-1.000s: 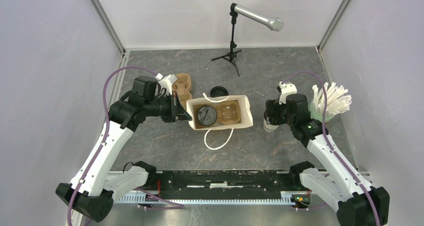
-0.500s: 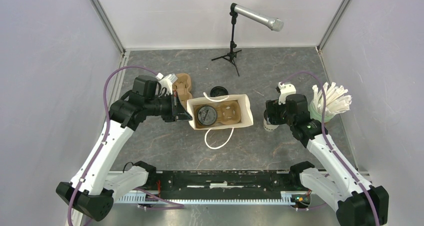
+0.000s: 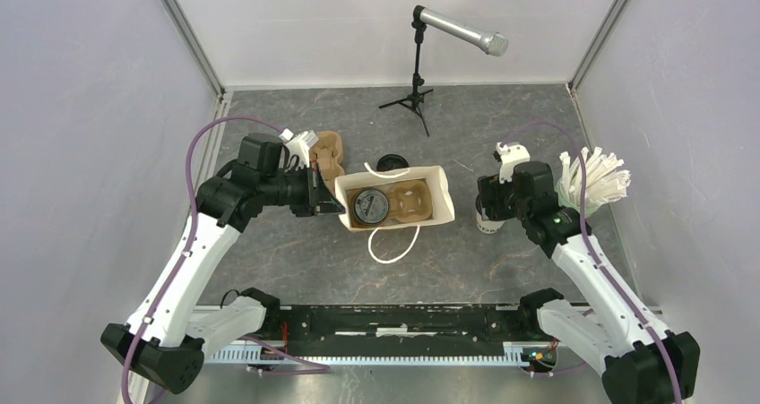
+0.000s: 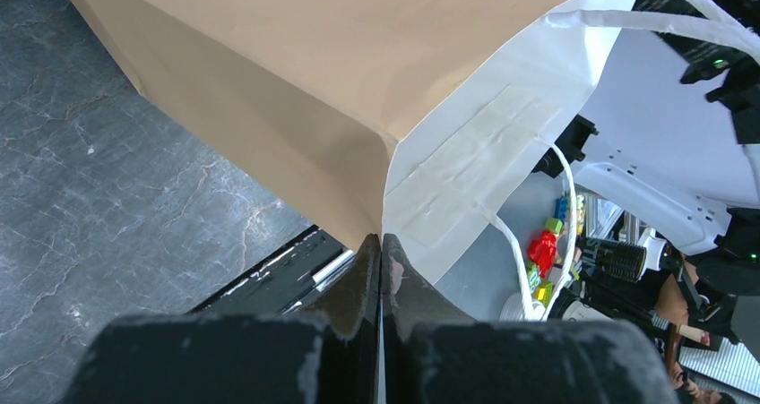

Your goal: Pack the takeout coffee

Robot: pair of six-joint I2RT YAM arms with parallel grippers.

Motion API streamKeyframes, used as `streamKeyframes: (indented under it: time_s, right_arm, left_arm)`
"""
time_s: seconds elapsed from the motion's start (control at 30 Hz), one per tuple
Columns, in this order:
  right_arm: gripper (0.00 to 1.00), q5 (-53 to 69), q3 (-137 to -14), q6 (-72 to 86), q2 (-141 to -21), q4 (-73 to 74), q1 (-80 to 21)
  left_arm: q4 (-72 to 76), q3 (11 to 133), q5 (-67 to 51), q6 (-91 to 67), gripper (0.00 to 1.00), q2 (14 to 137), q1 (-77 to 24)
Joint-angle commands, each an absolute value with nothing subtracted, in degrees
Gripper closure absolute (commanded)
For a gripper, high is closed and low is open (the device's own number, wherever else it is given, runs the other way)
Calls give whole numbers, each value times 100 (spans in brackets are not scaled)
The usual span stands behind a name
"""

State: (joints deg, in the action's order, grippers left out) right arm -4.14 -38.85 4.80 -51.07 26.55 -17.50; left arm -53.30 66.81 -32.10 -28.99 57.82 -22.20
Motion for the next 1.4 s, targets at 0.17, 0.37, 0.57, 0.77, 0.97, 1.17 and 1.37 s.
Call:
streamKeyframes:
  time_s: [0.17,0.37,0.57,0.77,0.97,1.17,1.37]
  right_arm:
    - [27,-189,-5886,-386,-5332,3531,-1720]
    - [28,741,-7381,-735,-5566,4181,-1736]
    - [29,1585,-8567,-837,-5810,4724,-1962]
    - [31,2170,-8762,-614,-5700,4627,-2336]
    - [31,2292,-8920,-472,-5587,4403,-2682]
    - [32,2506,-9208,-326,-5551,4375,-2760]
    - [32,2875,-9055,-404,-5556,4124,-2787]
  left_arm:
    - [-5124,6860,-3417,-2840,98,5803,-2189]
    - [-5142,6907,-3402,-2900,98,5836,-2189]
    - [-5143,6948,-3339,-2944,98,5879,-2193]
    - [-5217,7088,-3309,-2931,98,5928,-2181]
    - [-5228,7141,-3209,-2844,98,5975,-2182]
    - [-5104,7207,-3340,-2801,98,6040,-2184]
    - [-5093,7124,-3839,-2364,98,6103,-2174]
